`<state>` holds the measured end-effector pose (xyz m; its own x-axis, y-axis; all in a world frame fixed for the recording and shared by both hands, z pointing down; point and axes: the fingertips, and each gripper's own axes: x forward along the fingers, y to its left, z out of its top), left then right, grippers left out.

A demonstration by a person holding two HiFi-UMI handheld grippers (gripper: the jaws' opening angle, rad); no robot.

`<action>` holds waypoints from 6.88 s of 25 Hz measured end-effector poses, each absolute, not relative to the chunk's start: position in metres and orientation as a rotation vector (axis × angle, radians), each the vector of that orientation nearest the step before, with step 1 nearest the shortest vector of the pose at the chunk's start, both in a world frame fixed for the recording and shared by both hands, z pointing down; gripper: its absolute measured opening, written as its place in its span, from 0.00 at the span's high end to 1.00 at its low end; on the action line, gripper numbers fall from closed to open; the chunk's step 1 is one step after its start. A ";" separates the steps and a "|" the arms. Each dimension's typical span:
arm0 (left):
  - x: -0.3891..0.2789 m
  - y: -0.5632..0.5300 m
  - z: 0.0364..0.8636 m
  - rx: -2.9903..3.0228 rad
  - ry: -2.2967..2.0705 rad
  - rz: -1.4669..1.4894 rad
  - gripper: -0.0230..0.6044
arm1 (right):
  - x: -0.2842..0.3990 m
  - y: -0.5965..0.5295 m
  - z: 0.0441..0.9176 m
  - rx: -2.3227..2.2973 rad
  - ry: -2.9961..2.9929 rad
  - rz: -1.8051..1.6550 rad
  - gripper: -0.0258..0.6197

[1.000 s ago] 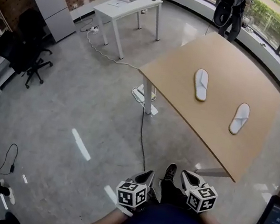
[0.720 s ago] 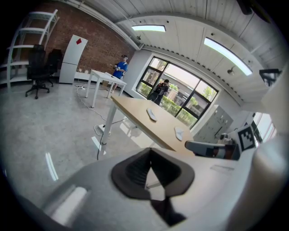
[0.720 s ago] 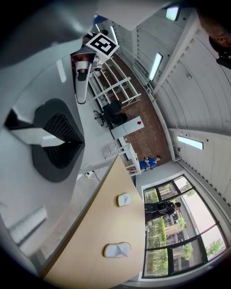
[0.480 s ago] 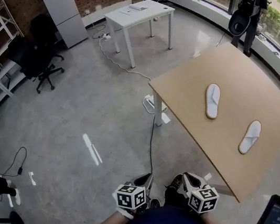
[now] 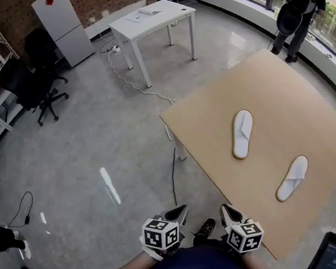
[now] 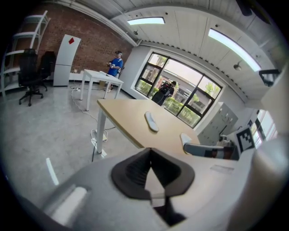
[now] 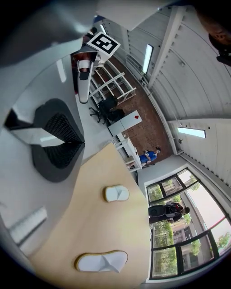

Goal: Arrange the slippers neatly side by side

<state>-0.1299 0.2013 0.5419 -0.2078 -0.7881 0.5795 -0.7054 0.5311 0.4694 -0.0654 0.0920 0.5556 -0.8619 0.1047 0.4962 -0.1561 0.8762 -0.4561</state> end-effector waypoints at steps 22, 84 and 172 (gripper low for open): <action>-0.152 0.003 0.549 1.655 -1.609 0.119 0.96 | -0.028 -0.071 0.559 0.728 -2.511 0.871 0.95; -0.291 -0.182 0.670 1.589 -1.577 0.639 0.96 | 0.044 -0.263 0.658 1.171 -2.119 0.481 0.95; -0.106 -0.154 0.696 2.196 -1.199 0.950 0.96 | -0.035 -0.161 0.701 1.145 -2.098 1.076 0.95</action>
